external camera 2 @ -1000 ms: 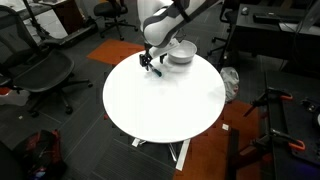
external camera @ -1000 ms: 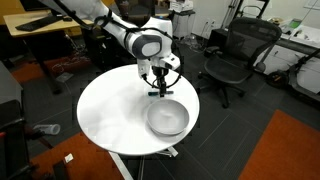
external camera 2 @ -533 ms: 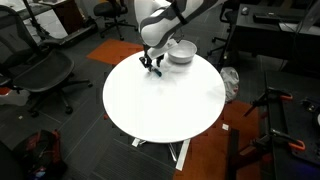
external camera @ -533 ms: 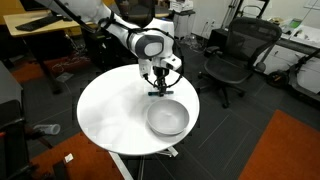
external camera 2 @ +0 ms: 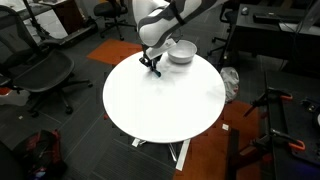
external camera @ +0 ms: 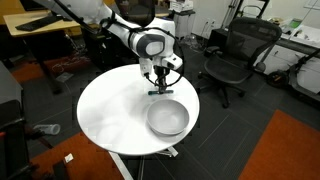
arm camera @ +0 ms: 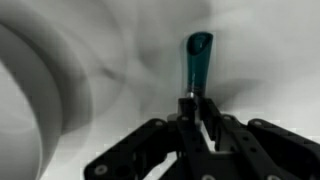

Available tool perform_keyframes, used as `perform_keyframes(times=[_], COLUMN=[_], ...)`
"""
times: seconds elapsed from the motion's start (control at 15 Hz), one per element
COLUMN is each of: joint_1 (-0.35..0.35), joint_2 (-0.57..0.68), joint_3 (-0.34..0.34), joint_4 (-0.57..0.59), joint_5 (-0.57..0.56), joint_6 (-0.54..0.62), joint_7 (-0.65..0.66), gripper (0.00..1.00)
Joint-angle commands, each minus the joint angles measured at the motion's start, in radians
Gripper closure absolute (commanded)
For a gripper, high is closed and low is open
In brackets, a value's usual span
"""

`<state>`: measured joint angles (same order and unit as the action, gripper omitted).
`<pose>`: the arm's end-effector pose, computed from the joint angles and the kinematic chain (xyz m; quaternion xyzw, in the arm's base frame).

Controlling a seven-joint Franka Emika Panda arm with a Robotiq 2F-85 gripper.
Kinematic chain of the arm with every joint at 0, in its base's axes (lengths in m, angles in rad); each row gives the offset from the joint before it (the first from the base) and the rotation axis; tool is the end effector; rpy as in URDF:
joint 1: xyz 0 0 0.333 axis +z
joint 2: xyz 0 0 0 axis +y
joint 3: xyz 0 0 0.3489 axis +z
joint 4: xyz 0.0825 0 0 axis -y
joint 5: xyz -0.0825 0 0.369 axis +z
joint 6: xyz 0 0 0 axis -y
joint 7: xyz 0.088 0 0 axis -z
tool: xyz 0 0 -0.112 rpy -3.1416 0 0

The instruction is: Put the marker in the bowl

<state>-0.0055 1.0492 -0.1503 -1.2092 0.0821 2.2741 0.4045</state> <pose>0.7676 -0.0826 0.1593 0.9636 -0.2648 0.0172 0.0311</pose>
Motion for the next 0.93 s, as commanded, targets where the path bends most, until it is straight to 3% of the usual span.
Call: perform_keyframes(times=[0.0,0.47,0.87], joint_1=[0.016,0.025,0.011], joint_2=[-0.074,-0.326,-0.539], joint_3=[-0.005,-0.022,-0.093], joint_4=[-0.033,-0.236,-0.466], joint_5=[-0.019,-0.044,-0.082], joint_6=[-0.059,-0.045,-0.017], joint_7=[0.013,0.012,0.082], gripper=[0.95,0.95,0.95])
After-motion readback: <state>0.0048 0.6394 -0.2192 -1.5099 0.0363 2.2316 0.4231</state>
